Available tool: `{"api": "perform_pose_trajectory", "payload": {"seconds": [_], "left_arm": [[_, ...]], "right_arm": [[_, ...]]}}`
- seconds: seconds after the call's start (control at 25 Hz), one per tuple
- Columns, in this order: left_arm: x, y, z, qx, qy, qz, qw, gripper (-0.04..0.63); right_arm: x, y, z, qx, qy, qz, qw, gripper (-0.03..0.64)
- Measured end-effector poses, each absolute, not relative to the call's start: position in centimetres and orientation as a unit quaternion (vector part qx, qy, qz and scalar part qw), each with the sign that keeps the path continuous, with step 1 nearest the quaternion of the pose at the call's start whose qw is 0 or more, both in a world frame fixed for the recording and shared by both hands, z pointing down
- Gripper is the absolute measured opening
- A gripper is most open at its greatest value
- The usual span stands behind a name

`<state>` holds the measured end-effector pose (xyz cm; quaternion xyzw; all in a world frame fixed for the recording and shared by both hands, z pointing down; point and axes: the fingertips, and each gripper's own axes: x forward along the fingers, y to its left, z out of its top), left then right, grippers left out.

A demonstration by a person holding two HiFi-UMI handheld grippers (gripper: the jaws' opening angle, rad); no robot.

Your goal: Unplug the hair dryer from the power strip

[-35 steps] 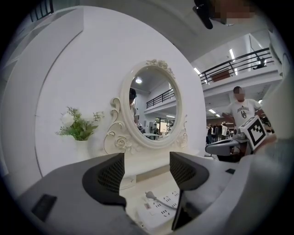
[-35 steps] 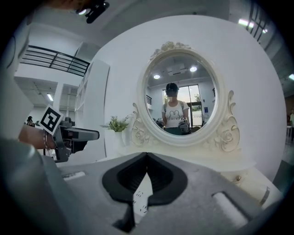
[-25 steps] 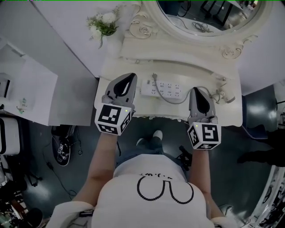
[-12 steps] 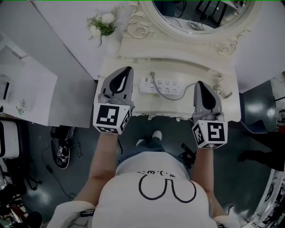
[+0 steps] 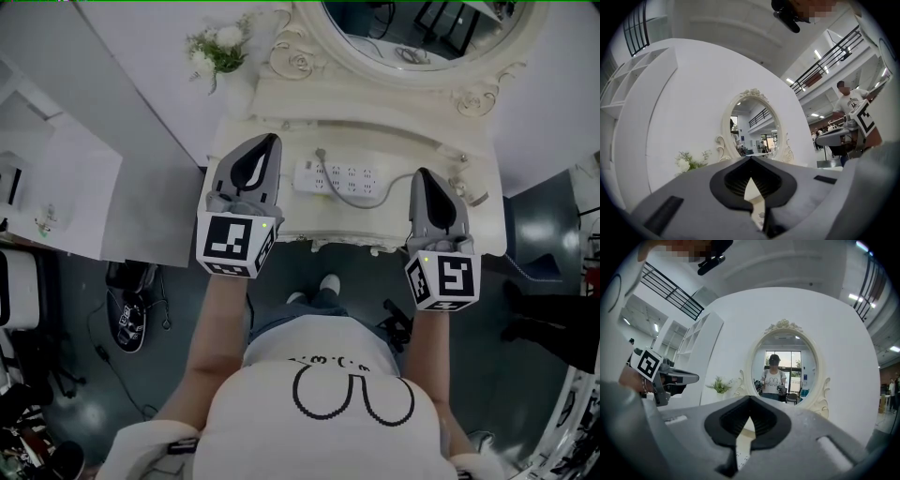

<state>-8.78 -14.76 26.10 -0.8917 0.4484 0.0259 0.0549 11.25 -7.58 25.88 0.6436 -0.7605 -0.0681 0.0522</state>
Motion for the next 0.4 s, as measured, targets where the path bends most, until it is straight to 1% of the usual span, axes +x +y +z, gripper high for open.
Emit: {"api": "perform_pose_trajectory", "payload": {"seconds": [0.4], "left_arm": [[-8.9, -14.65, 25.85, -0.889, 0.452, 0.026, 0.066, -0.002]], "right_arm": [[11.33, -7.76, 25.55, 0.645, -0.76, -0.071, 0.049, -0.002]]}}
